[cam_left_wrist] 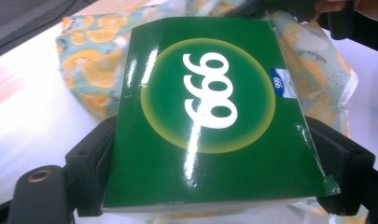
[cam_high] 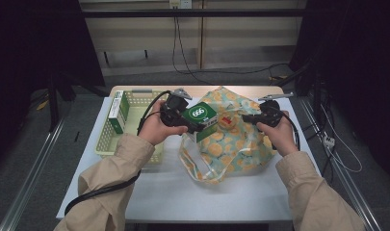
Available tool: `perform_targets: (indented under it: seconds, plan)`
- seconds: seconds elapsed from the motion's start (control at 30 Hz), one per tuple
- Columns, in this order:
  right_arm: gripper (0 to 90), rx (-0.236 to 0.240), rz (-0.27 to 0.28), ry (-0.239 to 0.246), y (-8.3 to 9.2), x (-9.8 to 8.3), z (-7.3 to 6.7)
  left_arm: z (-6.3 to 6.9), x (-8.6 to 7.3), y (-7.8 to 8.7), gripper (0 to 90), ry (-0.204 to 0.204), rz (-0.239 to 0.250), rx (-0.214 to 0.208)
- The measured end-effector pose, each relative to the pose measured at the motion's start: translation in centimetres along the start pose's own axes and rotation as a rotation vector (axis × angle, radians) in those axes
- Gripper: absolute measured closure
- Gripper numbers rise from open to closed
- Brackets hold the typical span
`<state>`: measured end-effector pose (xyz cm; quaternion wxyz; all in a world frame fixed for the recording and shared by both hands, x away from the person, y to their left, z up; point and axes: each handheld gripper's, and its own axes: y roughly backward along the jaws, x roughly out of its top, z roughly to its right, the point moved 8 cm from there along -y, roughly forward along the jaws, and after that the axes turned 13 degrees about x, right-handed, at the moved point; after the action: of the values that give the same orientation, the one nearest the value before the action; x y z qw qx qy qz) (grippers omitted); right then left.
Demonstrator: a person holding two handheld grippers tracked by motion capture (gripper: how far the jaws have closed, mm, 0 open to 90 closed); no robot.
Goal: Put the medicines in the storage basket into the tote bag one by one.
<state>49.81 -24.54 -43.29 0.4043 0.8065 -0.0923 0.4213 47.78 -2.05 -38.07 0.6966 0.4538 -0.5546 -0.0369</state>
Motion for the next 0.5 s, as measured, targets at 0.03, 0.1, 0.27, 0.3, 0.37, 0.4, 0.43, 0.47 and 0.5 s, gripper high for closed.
perform_targets:
  seconds: [0.03, 0.1, 0.27, 0.3, 0.37, 0.4, 0.43, 0.47, 0.5]
  plan:
    - [89.0, -0.001, -0.002, 0.0, 0.0, 0.0, 0.0, 0.2, 0.0, -0.1, 16.4, -0.015, -0.002, -0.005]
    - [89.0, 0.002, 0.0, 0.001, -0.1, 0.0, -0.1, 0.5, 0.1, -0.1, 16.4, -0.011, 0.001, -0.011]
    - [88.9, 0.005, 0.002, 0.003, -0.2, 0.1, -0.2, 1.4, -0.1, -0.5, 16.4, -0.03, -0.011, 0.008]
    - [88.9, 0.004, 0.002, 0.003, -0.2, 0.1, -0.2, 1.8, -0.1, -0.7, 16.4, -0.032, -0.006, -0.038]
    - [89.0, 0.009, 0.007, 0.004, -0.3, 0.2, -0.3, 2.5, -0.4, -1.4, 16.4, -0.043, -0.011, -0.051]
    - [89.0, 0.009, 0.007, 0.004, -0.3, 0.2, -0.3, 2.9, -0.4, -1.8, 16.4, -0.036, -0.013, -0.057]
    - [89.0, 0.013, 0.008, 0.004, -0.3, 0.2, -0.5, 3.2, -0.6, -2.2, 16.4, -0.046, -0.02, -0.064]
    - [89.0, 0.013, 0.008, 0.004, -0.3, 0.2, -0.5, 3.6, -0.7, -2.6, 16.4, -0.05, -0.025, -0.07]
    - [88.9, 0.016, 0.006, 0.009, -0.3, 0.3, -0.6, 3.9, -0.7, -3.0, 16.4, -0.047, -0.026, -0.076]
